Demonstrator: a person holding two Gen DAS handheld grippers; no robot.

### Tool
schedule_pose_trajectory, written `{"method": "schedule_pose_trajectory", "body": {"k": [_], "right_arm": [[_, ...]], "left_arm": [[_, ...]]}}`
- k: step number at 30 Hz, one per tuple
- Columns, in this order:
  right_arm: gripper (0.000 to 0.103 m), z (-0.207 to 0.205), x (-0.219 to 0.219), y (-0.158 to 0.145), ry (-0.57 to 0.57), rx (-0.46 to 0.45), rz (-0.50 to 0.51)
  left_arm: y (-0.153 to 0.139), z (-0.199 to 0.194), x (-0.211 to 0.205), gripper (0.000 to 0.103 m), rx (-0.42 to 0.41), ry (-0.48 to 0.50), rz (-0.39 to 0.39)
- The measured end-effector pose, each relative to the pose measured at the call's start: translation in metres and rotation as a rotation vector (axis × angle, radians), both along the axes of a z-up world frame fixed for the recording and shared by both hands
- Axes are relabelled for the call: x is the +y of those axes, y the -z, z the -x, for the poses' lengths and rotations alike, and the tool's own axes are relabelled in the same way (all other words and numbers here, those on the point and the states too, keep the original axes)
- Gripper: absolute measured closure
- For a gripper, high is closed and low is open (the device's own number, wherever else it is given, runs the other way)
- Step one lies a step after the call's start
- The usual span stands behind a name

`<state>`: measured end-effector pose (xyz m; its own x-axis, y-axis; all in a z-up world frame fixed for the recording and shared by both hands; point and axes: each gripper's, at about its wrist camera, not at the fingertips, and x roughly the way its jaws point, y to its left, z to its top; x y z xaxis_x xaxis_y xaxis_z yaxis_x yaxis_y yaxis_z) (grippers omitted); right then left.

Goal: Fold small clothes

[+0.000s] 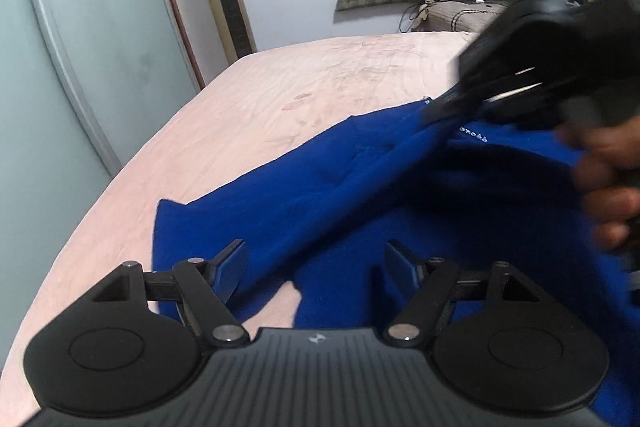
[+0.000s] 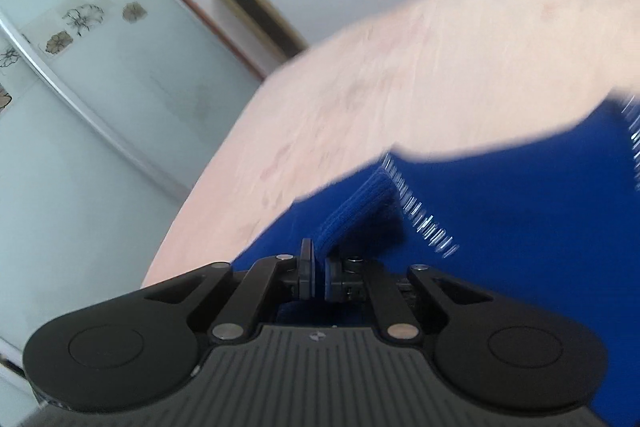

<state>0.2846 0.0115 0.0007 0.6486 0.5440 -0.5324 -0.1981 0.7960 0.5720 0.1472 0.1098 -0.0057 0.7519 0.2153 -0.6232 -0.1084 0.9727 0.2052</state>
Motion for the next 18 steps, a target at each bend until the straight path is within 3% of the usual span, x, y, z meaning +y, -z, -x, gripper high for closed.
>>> {"method": "schedule_pose_trajectory", "body": {"k": [8,14,18], "right_arm": [[0.094,0.057,-0.094,-0.039,0.214,-0.172,0.085],[0.094,0.089,-0.168,-0.026,0.348,-0.142,0.132],[0.094,0.095,-0.185,-0.007,0.385,-0.093,0.124]], "left_arm": [[-0.006,-0.002,0.008,0.028,0.011,-0.019,0.123],[-0.005,-0.002,-0.013,0.028,0.026,0.029,0.132],[-0.002,-0.001,-0.022,0.028,0.040,0.042,0.144]]}}
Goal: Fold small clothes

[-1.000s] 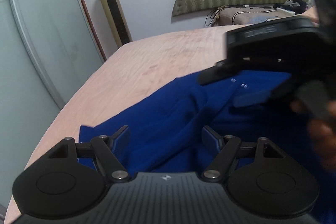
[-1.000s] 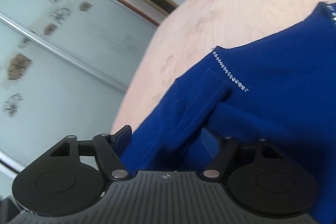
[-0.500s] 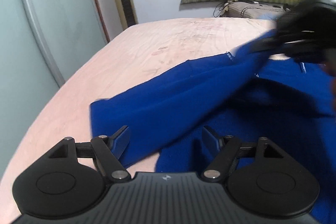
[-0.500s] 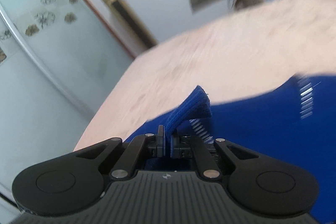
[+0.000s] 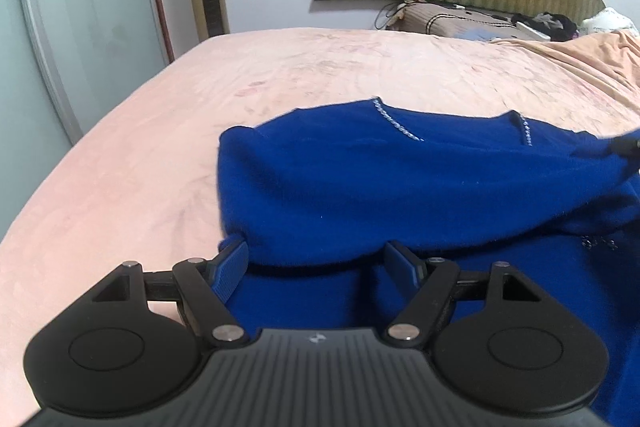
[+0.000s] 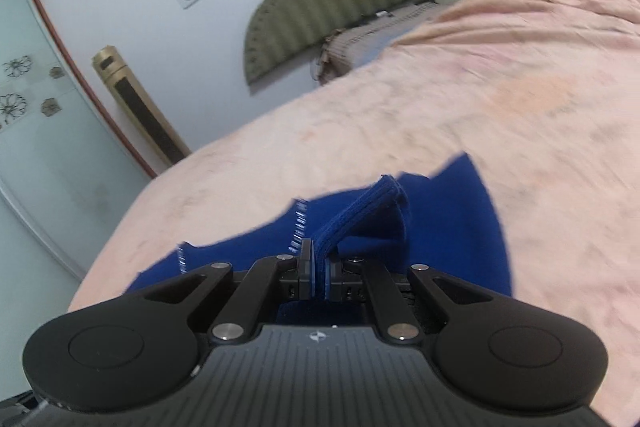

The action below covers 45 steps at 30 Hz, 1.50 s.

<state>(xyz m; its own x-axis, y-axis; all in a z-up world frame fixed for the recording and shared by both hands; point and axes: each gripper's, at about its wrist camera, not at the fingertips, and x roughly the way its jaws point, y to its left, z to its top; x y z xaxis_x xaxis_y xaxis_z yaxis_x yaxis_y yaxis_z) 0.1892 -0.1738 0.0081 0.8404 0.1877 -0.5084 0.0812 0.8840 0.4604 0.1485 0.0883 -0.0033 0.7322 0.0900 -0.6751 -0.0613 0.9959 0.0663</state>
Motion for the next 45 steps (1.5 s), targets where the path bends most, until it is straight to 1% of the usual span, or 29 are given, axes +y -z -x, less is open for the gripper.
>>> {"method": "schedule_pose_trajectory", "body": {"k": [3,7,9,12,13,14,16,17,18,19,21,23,25,26,28,29,31,32,34,37,39,41,43,45], "right_arm": [[0.094,0.008,-0.004,0.007,0.017,0.000,-0.007],[0.094,0.023,-0.004,0.007,0.046,-0.032,0.045],[0.094,0.023,-0.004,0.009,0.058,-0.024,0.078],[0.094,0.023,-0.010,0.012,0.074,-0.004,0.098],[0.089,0.020,-0.009,0.014,0.059,0.016,0.122],[0.087,0.018,-0.005,0.016,0.038,0.035,0.151],[0.072,0.022,0.002,0.016,0.041,0.050,0.215],[0.066,0.025,0.004,0.015,0.044,0.047,0.235],[0.052,0.030,0.005,0.013,0.058,0.040,0.250],[0.042,0.034,0.005,0.011,0.073,0.027,0.260],[0.039,0.039,0.006,0.009,0.077,0.011,0.295],[0.039,0.036,0.008,0.013,0.056,0.049,0.351],[0.039,0.032,0.007,0.017,0.056,0.098,0.377],[0.039,0.035,0.006,0.017,0.064,0.100,0.369],[0.038,0.047,0.006,0.012,0.062,0.067,0.347],[0.036,0.053,0.008,0.010,0.050,0.053,0.350],[0.027,0.065,0.014,0.007,0.016,0.039,0.366],[0.026,0.070,0.016,0.008,-0.011,0.034,0.364],[0.025,0.076,0.019,0.011,-0.054,0.057,0.364],[0.025,0.088,0.023,0.016,-0.071,0.091,0.371],[0.025,0.101,0.026,0.016,-0.088,0.089,0.362],[0.022,0.112,0.029,0.014,-0.103,0.083,0.367],[0.016,0.125,0.034,0.013,-0.117,0.075,0.381],[0.015,0.139,0.039,0.010,-0.140,0.061,0.386]], "left_arm": [[0.003,-0.001,-0.001,0.028,0.017,-0.007,-0.006],[0.003,0.000,0.002,0.028,0.025,-0.021,0.011],[0.003,0.000,0.003,0.028,0.026,-0.026,0.015],[0.003,0.002,0.004,0.028,0.028,-0.033,0.029],[0.004,0.002,0.004,0.028,0.029,-0.034,0.033],[0.004,0.003,0.004,0.028,0.032,-0.035,0.037],[0.005,0.004,0.003,0.028,0.035,-0.031,0.042],[0.005,0.005,0.003,0.028,0.035,-0.031,0.041],[0.005,0.006,0.002,0.028,0.036,-0.029,0.039],[0.005,0.006,0.002,0.028,0.035,-0.028,0.038],[0.005,0.008,0.001,0.028,0.036,-0.027,0.038],[0.006,0.008,0.001,0.028,0.039,-0.027,0.038],[0.005,0.010,0.000,0.028,0.042,-0.029,0.040],[0.005,0.012,0.000,0.028,0.039,-0.028,0.044],[0.004,0.016,-0.001,0.028,0.035,-0.026,0.047],[0.004,0.017,-0.001,0.028,0.036,-0.025,0.045],[0.004,0.021,-0.002,0.028,0.039,-0.027,0.047],[0.004,0.023,-0.002,0.028,0.039,-0.029,0.050],[0.005,0.029,-0.004,0.028,0.040,-0.030,0.056],[0.006,0.037,-0.007,0.028,0.048,-0.021,0.064],[0.007,0.044,-0.009,0.028,0.050,-0.017,0.063],[0.008,0.050,-0.010,0.028,0.056,-0.015,0.067],[0.008,0.058,-0.010,0.028,0.063,-0.013,0.080],[0.008,0.068,-0.011,0.028,0.062,-0.005,0.091]]}}
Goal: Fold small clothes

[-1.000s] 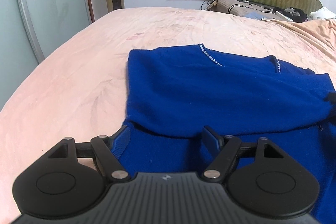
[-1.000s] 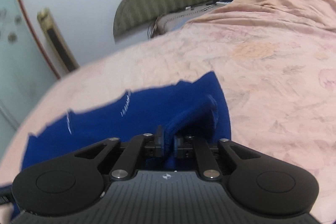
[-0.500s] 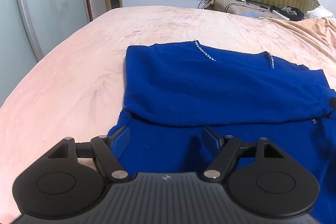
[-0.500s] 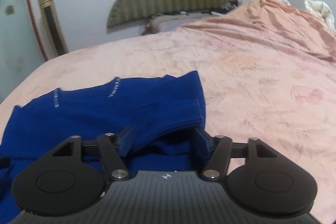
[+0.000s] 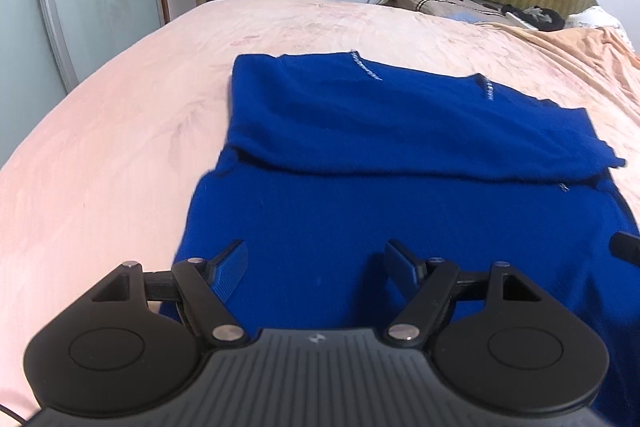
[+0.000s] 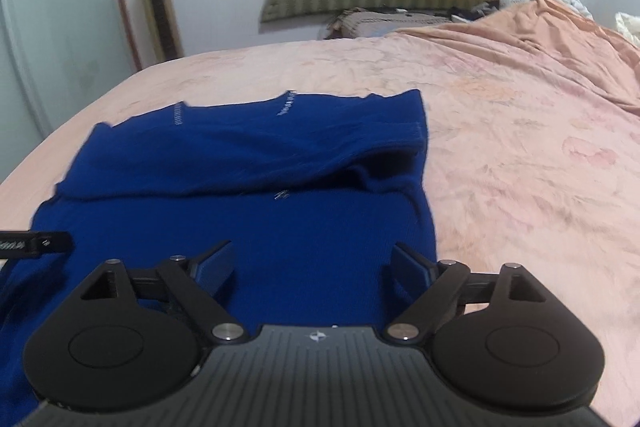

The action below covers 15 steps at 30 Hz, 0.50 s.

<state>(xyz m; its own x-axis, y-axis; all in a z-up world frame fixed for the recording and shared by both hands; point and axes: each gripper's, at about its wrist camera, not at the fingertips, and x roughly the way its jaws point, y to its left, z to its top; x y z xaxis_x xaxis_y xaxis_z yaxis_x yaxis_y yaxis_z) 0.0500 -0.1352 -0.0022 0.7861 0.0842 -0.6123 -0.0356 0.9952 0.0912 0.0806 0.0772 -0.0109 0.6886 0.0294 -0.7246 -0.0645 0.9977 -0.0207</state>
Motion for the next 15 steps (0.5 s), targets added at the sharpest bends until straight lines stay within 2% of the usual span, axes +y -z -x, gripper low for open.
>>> {"method": "schedule_pose_trajectory", "body": {"k": [7,15], "right_arm": [[0.009,0.047,0.013,-0.004,-0.064,-0.002,-0.009],[0.008,0.093,0.012,0.007,-0.083,0.029,-0.029]], "left_arm": [[0.001,0.039,-0.002,0.028,0.004,0.026,0.004],[0.003,0.064,-0.002,0.028,0.008,0.020,-0.011]]}}
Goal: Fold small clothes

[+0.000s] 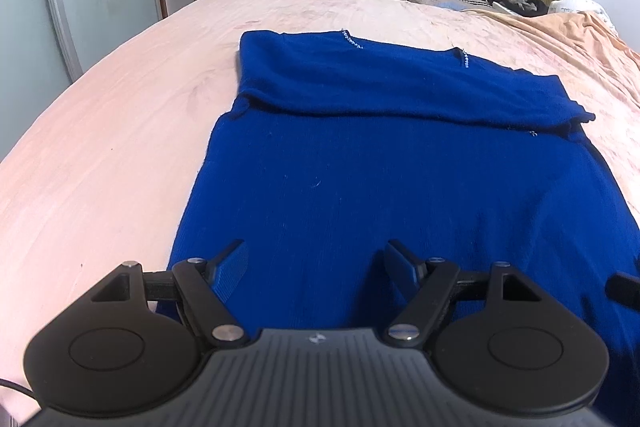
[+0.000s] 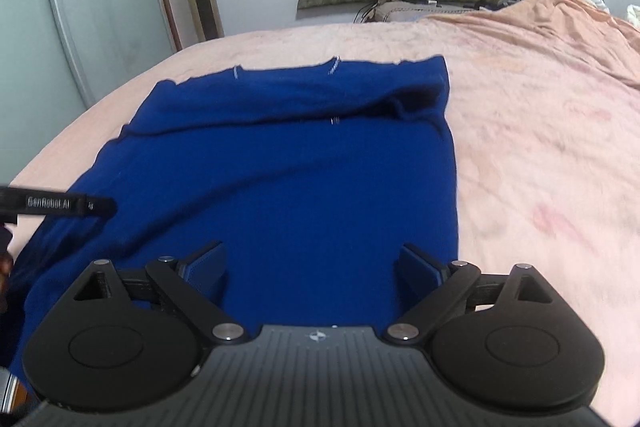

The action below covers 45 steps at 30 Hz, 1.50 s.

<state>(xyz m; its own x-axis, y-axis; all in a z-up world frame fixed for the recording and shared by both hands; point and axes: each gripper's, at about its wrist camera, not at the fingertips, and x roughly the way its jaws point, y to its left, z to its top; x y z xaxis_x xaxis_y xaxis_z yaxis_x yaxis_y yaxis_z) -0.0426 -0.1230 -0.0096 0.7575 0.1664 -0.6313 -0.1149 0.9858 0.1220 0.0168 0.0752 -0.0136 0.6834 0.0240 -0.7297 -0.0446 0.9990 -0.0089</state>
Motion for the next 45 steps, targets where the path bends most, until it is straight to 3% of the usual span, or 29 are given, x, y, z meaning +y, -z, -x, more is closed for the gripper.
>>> {"method": "schedule_pose_trajectory", "body": {"k": [8,23,26,35,45], "right_arm": [[0.008,0.029,-0.012,-0.001,0.011,0.009,0.001],[0.008,0.039,-0.018,-0.004,-0.028,0.036,-0.044],[0.008,0.041,-0.022,-0.003,-0.032,0.049,-0.061],[0.008,0.045,-0.029,-0.003,-0.025,0.064,-0.070],[0.009,0.059,-0.053,-0.002,0.003,0.094,-0.055]], "left_arm": [[-0.002,0.015,0.000,0.028,-0.001,0.006,-0.016],[-0.006,0.035,0.008,0.028,0.000,0.005,-0.053],[-0.004,0.038,0.009,0.016,0.001,0.009,-0.048],[-0.002,0.044,0.012,0.016,0.007,0.017,-0.055],[-0.006,0.066,0.056,0.016,0.033,0.063,0.001]]}}
